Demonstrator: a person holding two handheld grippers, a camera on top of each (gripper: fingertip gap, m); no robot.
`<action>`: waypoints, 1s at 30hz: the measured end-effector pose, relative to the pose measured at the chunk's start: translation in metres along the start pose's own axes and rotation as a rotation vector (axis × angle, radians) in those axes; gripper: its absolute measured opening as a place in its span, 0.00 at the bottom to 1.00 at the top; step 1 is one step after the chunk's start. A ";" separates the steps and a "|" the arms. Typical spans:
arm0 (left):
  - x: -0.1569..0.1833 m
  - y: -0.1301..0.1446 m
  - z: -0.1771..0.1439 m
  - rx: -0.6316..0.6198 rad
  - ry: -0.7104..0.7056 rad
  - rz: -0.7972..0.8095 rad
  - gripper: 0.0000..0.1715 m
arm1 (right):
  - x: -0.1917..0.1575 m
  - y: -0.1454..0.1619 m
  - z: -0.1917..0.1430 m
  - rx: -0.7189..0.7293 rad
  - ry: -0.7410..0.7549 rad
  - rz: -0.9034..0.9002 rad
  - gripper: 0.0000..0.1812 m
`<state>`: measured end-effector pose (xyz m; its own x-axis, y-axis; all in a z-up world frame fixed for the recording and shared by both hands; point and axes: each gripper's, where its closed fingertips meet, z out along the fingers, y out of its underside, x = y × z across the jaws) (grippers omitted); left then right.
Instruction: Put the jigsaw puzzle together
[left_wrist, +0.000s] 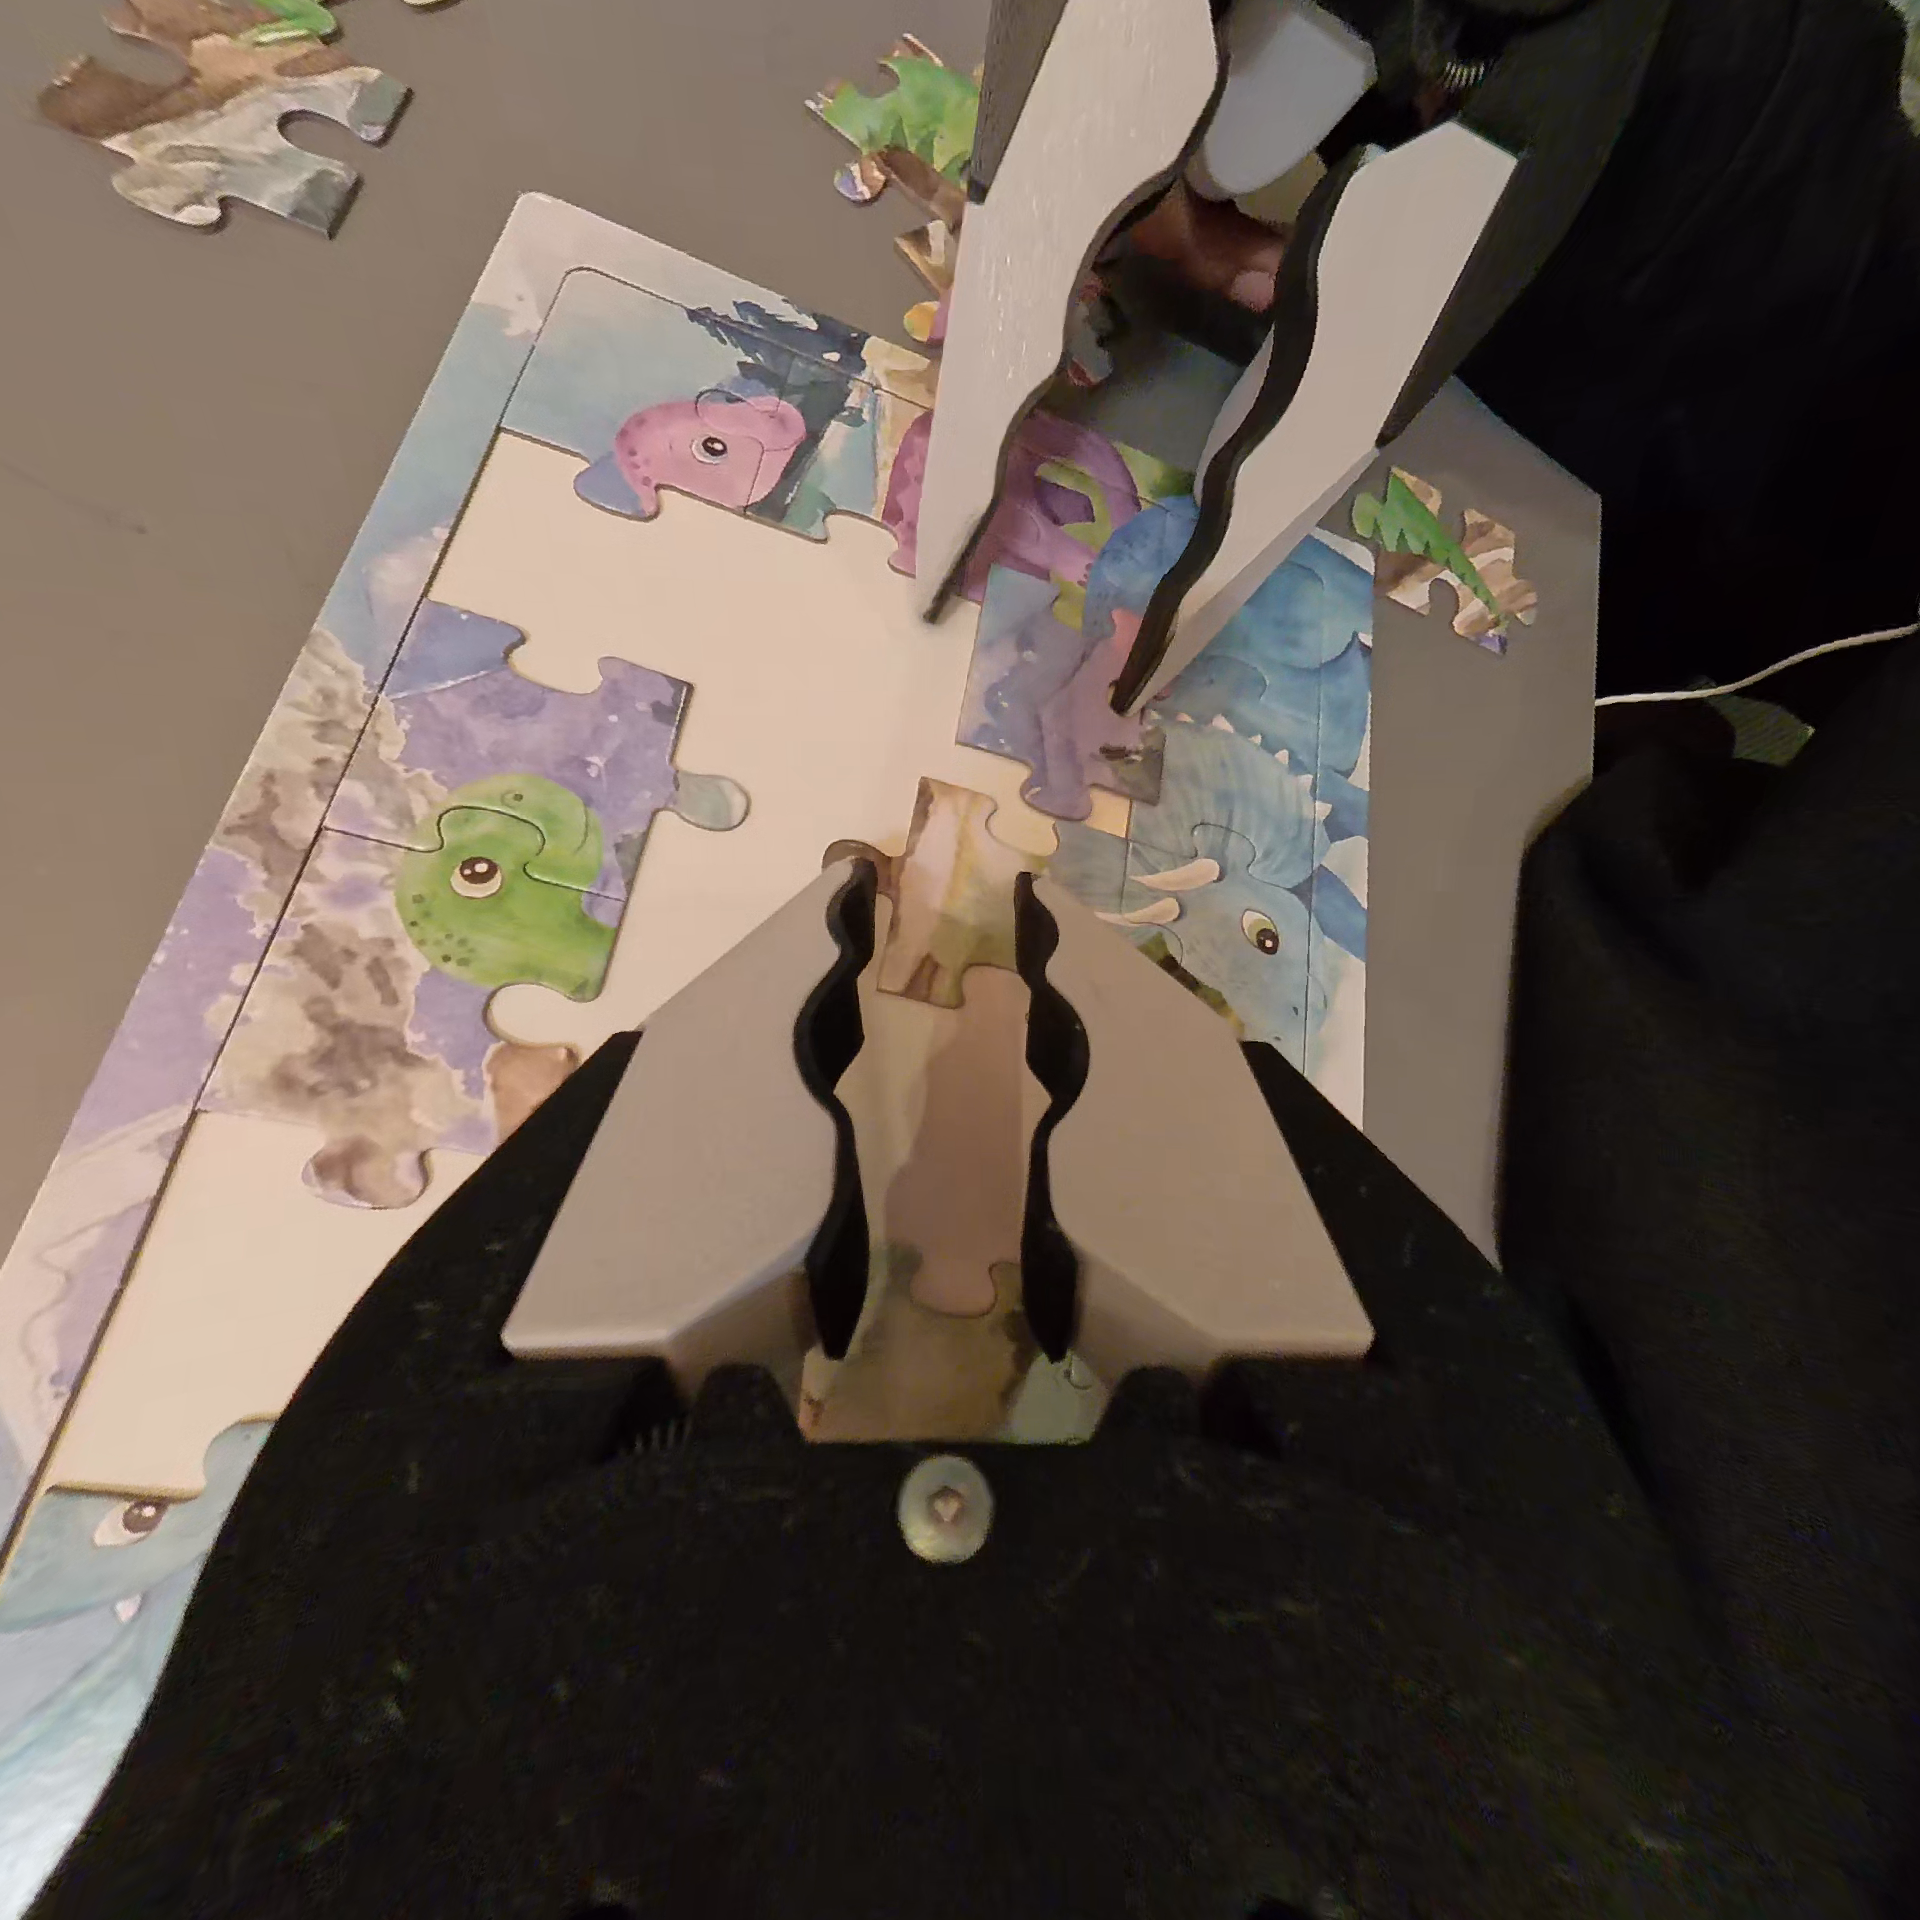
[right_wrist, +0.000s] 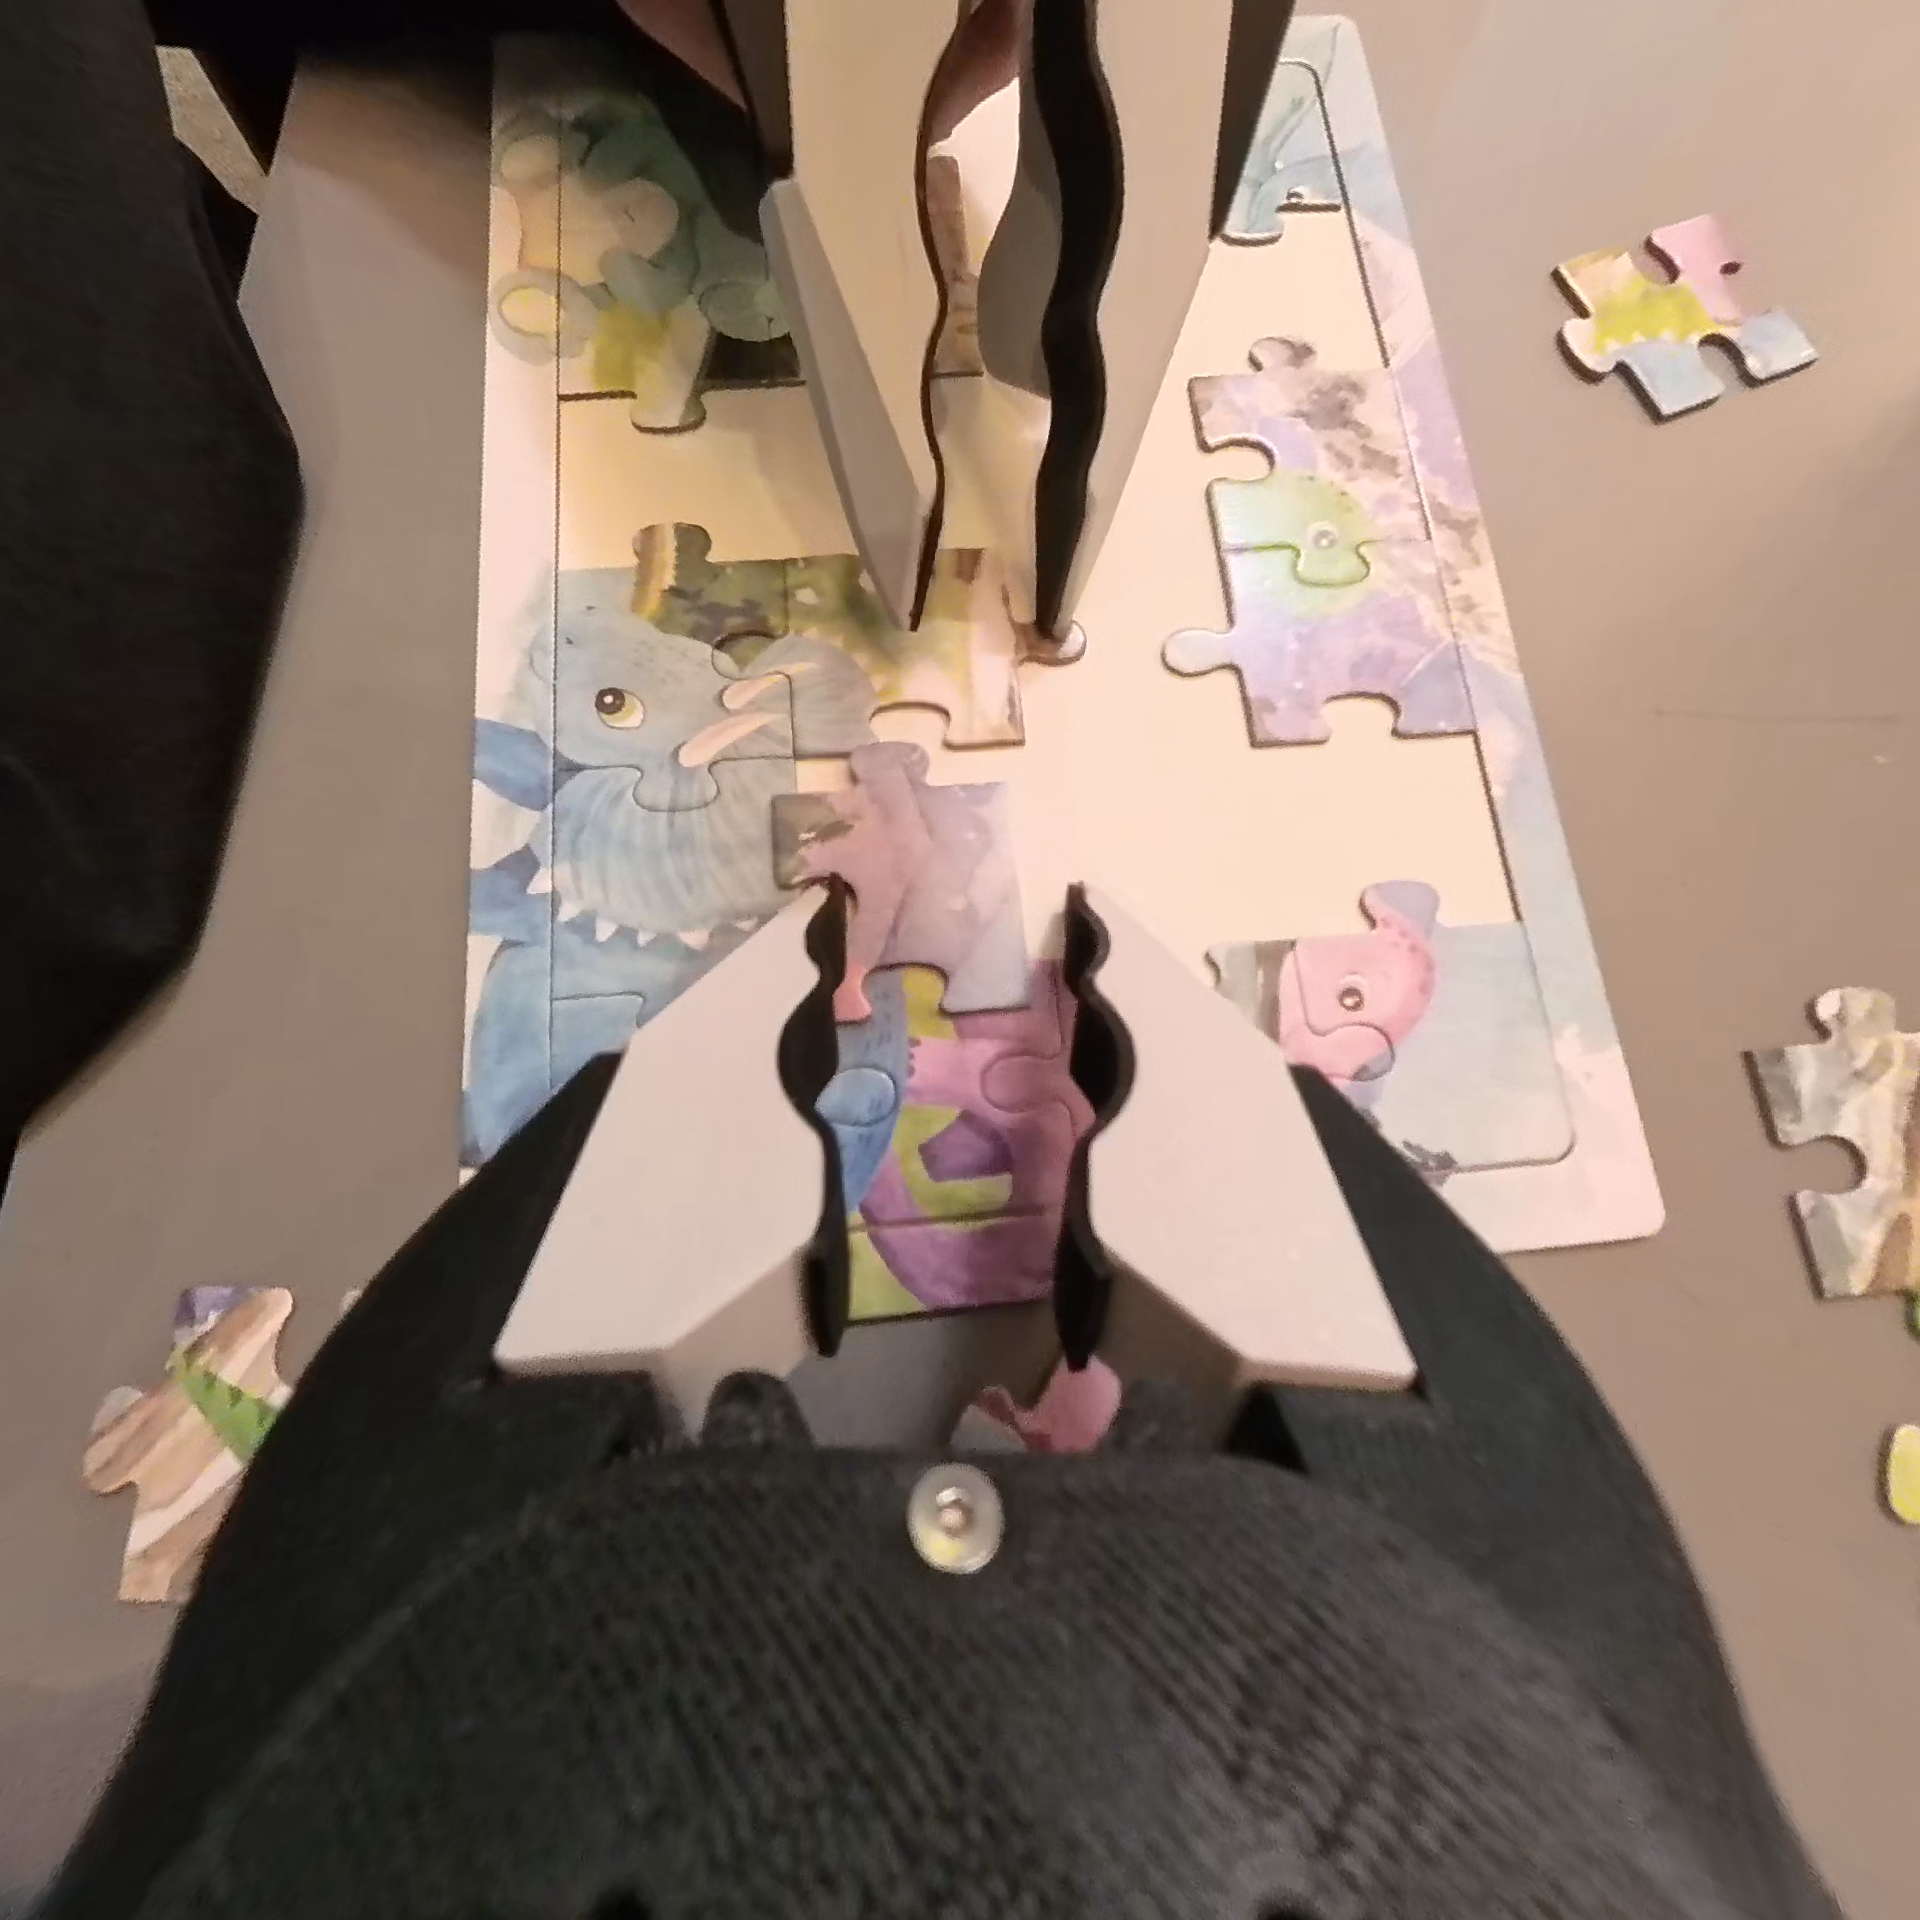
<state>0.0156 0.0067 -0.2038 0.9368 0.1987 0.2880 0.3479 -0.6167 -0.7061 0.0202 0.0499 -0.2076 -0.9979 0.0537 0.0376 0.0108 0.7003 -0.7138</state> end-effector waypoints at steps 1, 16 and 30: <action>0.000 0.000 0.000 0.000 0.000 0.000 0.14 | 0.000 -0.001 0.001 0.001 0.000 -0.006 0.21; 0.003 0.001 0.000 -0.006 0.009 0.022 0.14 | 0.000 -0.005 0.001 0.021 0.002 -0.031 0.17; 0.005 -0.002 0.000 0.007 -0.005 0.062 0.14 | 0.002 -0.010 0.006 0.033 0.023 -0.051 0.20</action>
<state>0.0195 0.0084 -0.2011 0.9567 0.1645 0.2402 0.2897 -0.6224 -0.7272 0.0182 0.0383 -0.2043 -0.9952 0.0351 0.0908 -0.0429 0.6786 -0.7332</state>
